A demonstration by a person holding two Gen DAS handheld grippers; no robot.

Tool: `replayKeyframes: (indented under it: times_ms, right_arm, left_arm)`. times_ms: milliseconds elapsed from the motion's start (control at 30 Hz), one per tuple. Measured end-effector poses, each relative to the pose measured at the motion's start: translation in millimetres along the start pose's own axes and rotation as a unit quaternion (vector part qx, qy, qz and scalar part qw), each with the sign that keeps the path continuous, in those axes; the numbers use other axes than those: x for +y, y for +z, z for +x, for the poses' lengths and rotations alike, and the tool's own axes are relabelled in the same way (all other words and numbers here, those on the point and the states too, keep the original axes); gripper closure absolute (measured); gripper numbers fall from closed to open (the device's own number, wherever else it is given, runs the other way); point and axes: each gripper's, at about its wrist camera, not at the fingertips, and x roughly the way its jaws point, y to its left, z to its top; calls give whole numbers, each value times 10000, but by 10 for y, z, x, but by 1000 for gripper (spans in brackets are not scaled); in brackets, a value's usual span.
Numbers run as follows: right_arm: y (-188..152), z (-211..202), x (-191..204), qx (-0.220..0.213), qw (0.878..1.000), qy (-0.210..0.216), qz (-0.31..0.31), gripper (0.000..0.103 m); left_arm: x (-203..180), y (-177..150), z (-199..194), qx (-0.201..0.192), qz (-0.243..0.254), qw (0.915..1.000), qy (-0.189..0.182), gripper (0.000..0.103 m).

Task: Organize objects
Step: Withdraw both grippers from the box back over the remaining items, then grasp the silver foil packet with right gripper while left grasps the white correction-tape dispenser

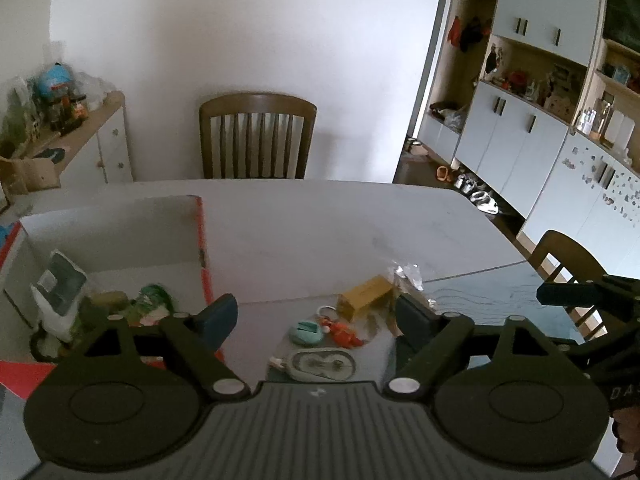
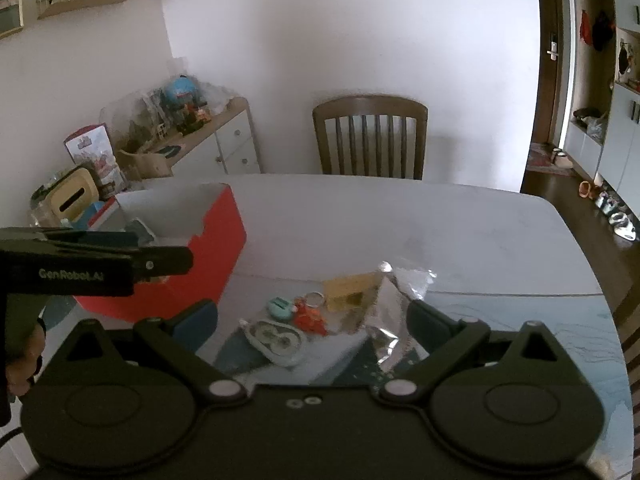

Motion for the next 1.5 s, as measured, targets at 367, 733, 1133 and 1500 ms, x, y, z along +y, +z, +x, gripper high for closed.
replayKeyframes:
  times_ms: [367,733,1133,1500]
  right_arm:
    - [-209,-20,-457,78,9992,-233,-316,3]
    - [-259,240,-827,286,9989,-358,-93,3]
    - [-247,665,-954,592,9980,-204,5,5]
    - [-112,1009,-1002,673,9976,-133,93,6]
  left_arm:
    - [-202,-214,262,189,16,9998,-75,1]
    - [-405,-564,699,568,36,9983,151,1]
    - [-558,-730,1151,711,-108,9904,1181,1]
    - [-654,-713,1414,665,-412,9710,2261,1]
